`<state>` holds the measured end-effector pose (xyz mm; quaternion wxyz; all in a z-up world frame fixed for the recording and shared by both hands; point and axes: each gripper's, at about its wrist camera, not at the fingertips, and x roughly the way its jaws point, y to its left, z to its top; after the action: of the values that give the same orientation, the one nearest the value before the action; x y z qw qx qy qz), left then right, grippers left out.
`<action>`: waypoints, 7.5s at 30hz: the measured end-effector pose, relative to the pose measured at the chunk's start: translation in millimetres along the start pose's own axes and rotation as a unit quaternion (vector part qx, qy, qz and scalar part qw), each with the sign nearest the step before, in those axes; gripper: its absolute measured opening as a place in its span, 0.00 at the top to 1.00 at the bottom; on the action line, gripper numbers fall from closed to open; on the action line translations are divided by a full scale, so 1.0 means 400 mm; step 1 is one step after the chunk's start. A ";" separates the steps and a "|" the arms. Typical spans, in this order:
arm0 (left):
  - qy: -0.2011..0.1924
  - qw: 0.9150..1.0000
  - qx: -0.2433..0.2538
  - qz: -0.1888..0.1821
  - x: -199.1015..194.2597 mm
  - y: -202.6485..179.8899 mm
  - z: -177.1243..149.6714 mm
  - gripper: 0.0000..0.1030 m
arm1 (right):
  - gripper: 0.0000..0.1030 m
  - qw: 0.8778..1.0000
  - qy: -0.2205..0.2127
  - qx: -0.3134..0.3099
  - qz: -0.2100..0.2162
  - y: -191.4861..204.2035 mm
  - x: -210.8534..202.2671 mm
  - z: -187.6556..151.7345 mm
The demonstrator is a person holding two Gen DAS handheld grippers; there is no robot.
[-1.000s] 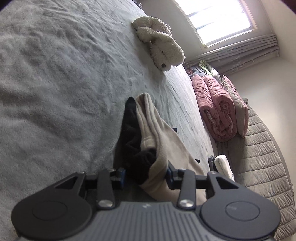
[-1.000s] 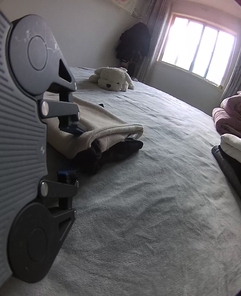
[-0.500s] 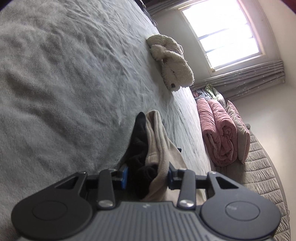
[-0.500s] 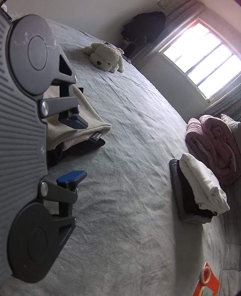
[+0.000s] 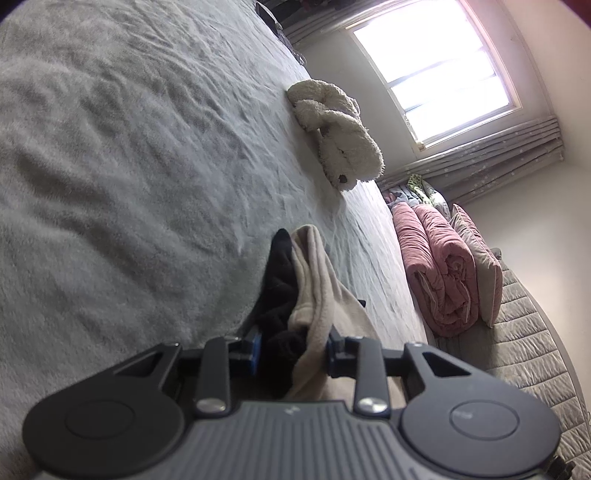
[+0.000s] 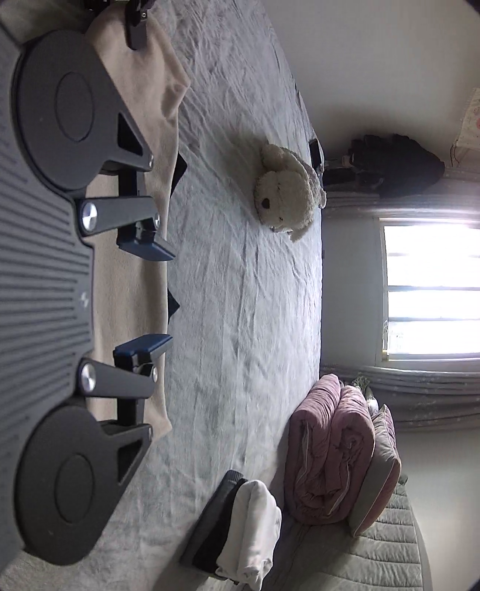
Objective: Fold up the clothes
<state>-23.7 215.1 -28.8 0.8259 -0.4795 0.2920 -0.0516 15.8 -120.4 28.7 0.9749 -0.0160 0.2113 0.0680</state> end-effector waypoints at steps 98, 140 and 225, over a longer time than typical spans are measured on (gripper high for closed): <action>0.143 0.920 0.313 -0.186 0.163 -0.447 -0.298 0.36 | 0.43 0.787 0.157 0.564 0.196 -0.408 0.043 -0.043; 0.075 0.936 0.316 -0.136 0.219 -0.396 -0.228 0.62 | 0.79 0.966 0.010 0.228 0.124 -0.338 -0.063 0.095; 0.072 0.877 0.449 -0.155 0.250 -0.460 -0.263 0.51 | 0.47 0.998 0.017 0.048 0.043 -0.311 -0.015 0.009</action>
<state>38.6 -0.1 40.5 0.9104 -0.0910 0.2182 -0.3395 29.2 -244.0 35.0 0.9669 0.0387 0.2315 0.0996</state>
